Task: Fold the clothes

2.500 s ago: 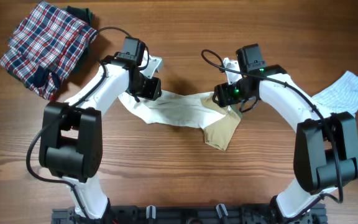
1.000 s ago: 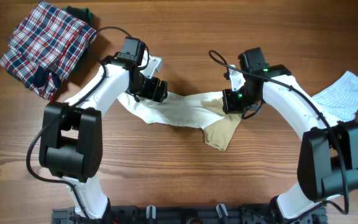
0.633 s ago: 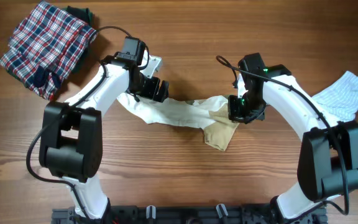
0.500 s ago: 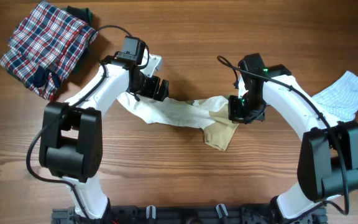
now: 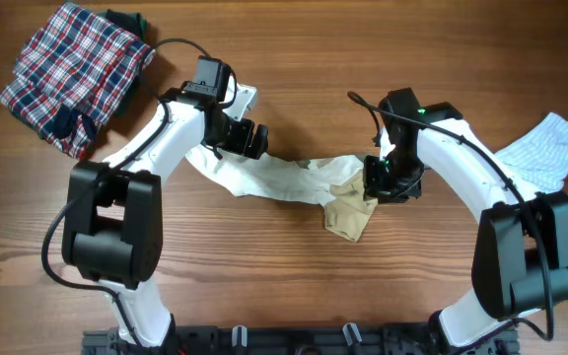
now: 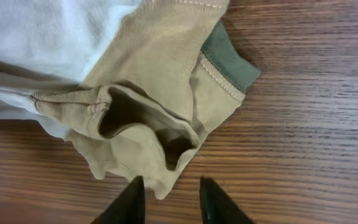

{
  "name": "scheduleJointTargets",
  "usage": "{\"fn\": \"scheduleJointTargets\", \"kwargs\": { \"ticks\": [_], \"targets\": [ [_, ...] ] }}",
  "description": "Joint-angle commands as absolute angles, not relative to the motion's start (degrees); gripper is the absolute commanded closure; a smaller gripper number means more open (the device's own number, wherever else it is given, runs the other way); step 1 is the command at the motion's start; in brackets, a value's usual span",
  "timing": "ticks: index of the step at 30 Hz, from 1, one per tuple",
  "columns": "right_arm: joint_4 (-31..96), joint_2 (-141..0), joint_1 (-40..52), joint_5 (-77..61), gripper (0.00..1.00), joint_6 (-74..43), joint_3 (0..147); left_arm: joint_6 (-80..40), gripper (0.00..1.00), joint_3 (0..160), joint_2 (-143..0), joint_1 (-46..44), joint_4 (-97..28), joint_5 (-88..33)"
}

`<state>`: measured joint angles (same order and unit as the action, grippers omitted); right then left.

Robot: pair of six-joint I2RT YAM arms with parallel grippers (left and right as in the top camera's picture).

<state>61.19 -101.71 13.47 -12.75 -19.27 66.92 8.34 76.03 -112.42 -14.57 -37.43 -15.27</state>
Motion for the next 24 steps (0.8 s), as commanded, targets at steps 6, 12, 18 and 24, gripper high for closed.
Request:
{"fn": "scheduleJointTargets", "kwargs": {
  "ticks": [6, 12, 18, 24],
  "targets": [
    [45.9, -100.9, 13.7, -17.4, 0.69, -14.5, 67.0, 8.6, 0.00, 75.8, -109.1, -14.2, -36.8, -14.7],
    [43.9, -103.7, 13.7, -17.5, 0.91, -13.9, 67.0, 8.6, 0.00, 75.8, -109.1, -14.2, -36.8, -14.7],
    [45.6, -106.6, 17.0, -17.6, 0.96, -15.5, 67.0, 8.6, 0.00, 75.8, -109.1, -14.2, -36.8, -14.7],
    [46.9, -106.7, 19.9, -11.9, 0.96, -18.1, 67.0, 8.6, 0.00, 75.8, -109.1, -14.2, -36.8, -14.7]
  ]
}}
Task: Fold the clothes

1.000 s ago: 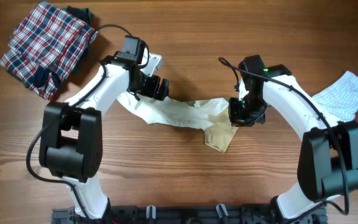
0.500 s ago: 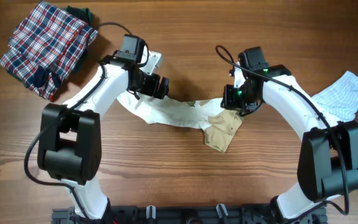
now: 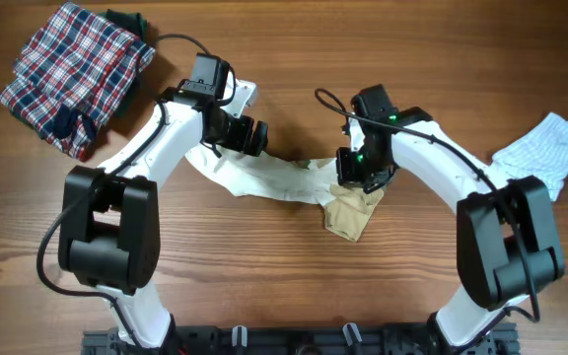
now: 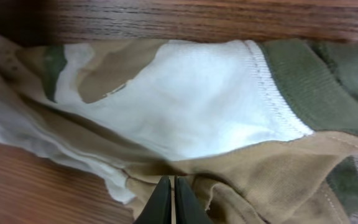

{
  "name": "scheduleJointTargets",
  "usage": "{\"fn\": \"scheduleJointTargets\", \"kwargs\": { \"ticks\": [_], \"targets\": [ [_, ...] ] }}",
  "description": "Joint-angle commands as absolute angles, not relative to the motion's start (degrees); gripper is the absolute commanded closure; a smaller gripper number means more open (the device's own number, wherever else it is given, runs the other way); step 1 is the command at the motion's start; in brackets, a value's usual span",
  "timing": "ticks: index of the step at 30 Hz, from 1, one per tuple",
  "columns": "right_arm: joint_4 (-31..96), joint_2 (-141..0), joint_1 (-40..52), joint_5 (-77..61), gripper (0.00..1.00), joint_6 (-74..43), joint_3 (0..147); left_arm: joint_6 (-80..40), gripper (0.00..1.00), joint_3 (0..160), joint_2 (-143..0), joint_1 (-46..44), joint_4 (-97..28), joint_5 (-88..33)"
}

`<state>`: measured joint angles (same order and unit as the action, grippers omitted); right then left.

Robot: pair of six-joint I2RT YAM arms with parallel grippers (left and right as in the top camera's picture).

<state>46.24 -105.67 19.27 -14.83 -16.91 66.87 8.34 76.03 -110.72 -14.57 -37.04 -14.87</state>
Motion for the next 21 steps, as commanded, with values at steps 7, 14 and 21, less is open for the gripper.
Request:
{"fn": "scheduleJointTargets", "kwargs": {
  "ticks": [7, 14, 21],
  "targets": [
    [54.0, -106.7, 19.9, -10.5, 0.96, -18.2, 67.0, 8.6, 0.00, 75.8, -109.1, -14.2, -36.8, -14.7],
    [57.6, -106.7, 20.0, -17.9, 0.96, -18.0, 64.2, 8.6, 0.00, 75.8, -109.1, -14.2, -36.8, -14.7],
    [54.8, -101.6, 20.0, -18.0, 0.96, -22.7, 64.0, 8.6, 0.00, 75.8, -109.1, -14.2, -37.2, -14.5]
  ]
}}
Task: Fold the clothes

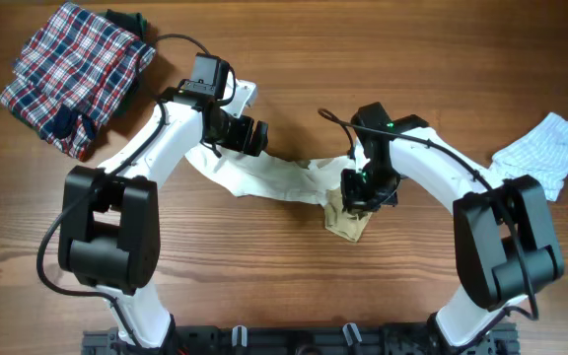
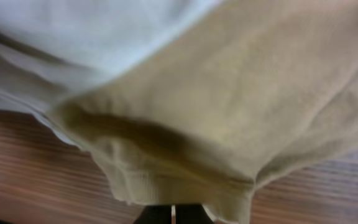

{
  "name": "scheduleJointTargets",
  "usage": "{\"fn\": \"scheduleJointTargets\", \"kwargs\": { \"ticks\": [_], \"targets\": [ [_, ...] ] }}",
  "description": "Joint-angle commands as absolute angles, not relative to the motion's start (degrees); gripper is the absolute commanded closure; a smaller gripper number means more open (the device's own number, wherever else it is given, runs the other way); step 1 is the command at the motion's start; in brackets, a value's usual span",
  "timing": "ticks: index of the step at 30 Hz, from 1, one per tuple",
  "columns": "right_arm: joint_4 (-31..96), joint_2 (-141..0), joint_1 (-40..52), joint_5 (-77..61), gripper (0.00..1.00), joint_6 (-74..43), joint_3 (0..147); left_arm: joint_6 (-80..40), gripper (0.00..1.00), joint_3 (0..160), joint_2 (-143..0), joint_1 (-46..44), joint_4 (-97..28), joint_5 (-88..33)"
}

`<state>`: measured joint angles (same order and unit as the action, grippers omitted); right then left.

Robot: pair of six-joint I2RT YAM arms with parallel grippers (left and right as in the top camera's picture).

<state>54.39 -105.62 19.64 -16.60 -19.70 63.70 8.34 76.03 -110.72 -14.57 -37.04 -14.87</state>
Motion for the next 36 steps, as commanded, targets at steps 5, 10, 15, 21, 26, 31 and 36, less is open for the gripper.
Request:
{"fn": "scheduleJointTargets", "kwargs": {
  "ticks": [5, 10, 15, 21, 26, 31, 36],
  "targets": [
    [53.1, -92.2, 20.0, -17.8, 0.96, -24.6, 64.5, 8.6, 0.00, 75.8, -109.1, -14.2, -37.2, -14.5],
    [45.6, -89.5, 20.0, -10.3, 0.96, -24.7, 64.4, 8.6, 0.00, 75.8, -109.1, -14.2, -37.2, -14.5],
    [44.3, -98.2, 20.0, -6.9, 0.96, -24.5, 64.1, 8.6, 0.00, 75.8, -109.1, -14.2, -37.2, -14.5],
    [43.1, -107.5, 20.0, -7.0, 0.96, -24.5, 64.1, 8.6, 0.00, 75.8, -109.1, -14.2, -37.3, -14.5],
    [44.9, -108.3, 20.0, -9.2, 0.96, -24.6, 64.1, 8.6, 0.00, 75.8, -109.1, -14.2, -37.2, -14.5],
    [49.6, -108.3, 20.0, -15.7, 0.96, -24.1, 64.1, 8.6, 0.00, 75.8, -109.1, -14.2, -37.2, -14.5],
    [54.7, -108.3, 20.8, -17.0, 0.96, -23.9, 64.1, 8.6, 0.00, 75.8, -109.1, -14.2, -36.8, -14.5]
  ]
}}
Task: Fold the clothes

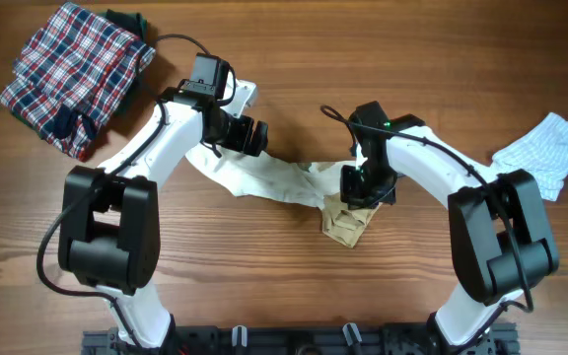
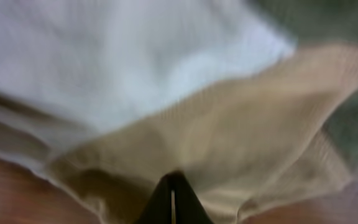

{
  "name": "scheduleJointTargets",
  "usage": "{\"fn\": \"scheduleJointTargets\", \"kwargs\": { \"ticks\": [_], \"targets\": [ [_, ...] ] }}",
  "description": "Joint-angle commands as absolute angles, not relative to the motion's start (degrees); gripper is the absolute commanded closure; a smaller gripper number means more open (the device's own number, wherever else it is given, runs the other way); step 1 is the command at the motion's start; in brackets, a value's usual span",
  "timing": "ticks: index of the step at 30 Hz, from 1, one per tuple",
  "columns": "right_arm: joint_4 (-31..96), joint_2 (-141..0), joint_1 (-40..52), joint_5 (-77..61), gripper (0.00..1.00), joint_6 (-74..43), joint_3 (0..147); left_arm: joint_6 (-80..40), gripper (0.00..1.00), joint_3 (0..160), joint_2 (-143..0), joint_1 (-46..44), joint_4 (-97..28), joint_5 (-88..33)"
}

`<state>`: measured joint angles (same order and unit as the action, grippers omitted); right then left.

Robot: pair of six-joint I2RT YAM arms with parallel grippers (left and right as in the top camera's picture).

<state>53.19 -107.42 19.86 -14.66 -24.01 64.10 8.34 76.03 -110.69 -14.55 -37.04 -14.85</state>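
Observation:
A cream and tan garment (image 1: pixel 284 182) lies stretched across the table's middle, and its tan end (image 1: pixel 348 227) is bunched at the right. My left gripper (image 1: pixel 253 138) sits at the garment's upper left end, where the cloth runs up into it. It looks shut on that end, though its fingers are hidden from above. My right gripper (image 1: pixel 365 187) is over the tan end. In the blurred right wrist view the right gripper (image 2: pixel 173 186) has its fingers pressed together, with the garment (image 2: pixel 229 143), tan and white cloth, filling the picture at the tips.
A red and blue plaid garment (image 1: pixel 72 69) lies crumpled at the far left corner, with something dark green behind it. A pale blue striped garment (image 1: pixel 548 148) lies at the right edge. Bare wooden table (image 1: pixel 264 286) runs along the front.
My right gripper stays shut at nearly the same place over the tan end. The tan end looks slightly more bunched below it. The left arm has not moved.
At first my right gripper was open at the tan end's edge. Then it was shut, higher and further left over the white lining. Then it was lower on the tan cloth, where it still is. The left gripper stayed at the garment's left end throughout.

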Motion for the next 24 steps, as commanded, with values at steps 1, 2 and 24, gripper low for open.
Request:
{"fn": "scheduleJointTargets", "kwargs": {
  "ticks": [1, 2, 24],
  "targets": [
    [54.8, -108.3, 21.1, -17.9, 0.96, -23.6, 64.1, 8.6, 0.00, 75.8, -109.1, -14.2, -36.8, -14.5],
    [54.7, -108.3, 21.2, -19.5, 0.96, -22.8, 64.1, 8.6, 0.00, 75.8, -109.1, -14.2, -36.8, -14.5],
    [45.1, -106.6, 21.9, -15.2, 0.92, -24.6, 63.1, 8.6, 0.40, 75.8, -99.1, -15.7, -40.2, -19.9]
  ]
}}
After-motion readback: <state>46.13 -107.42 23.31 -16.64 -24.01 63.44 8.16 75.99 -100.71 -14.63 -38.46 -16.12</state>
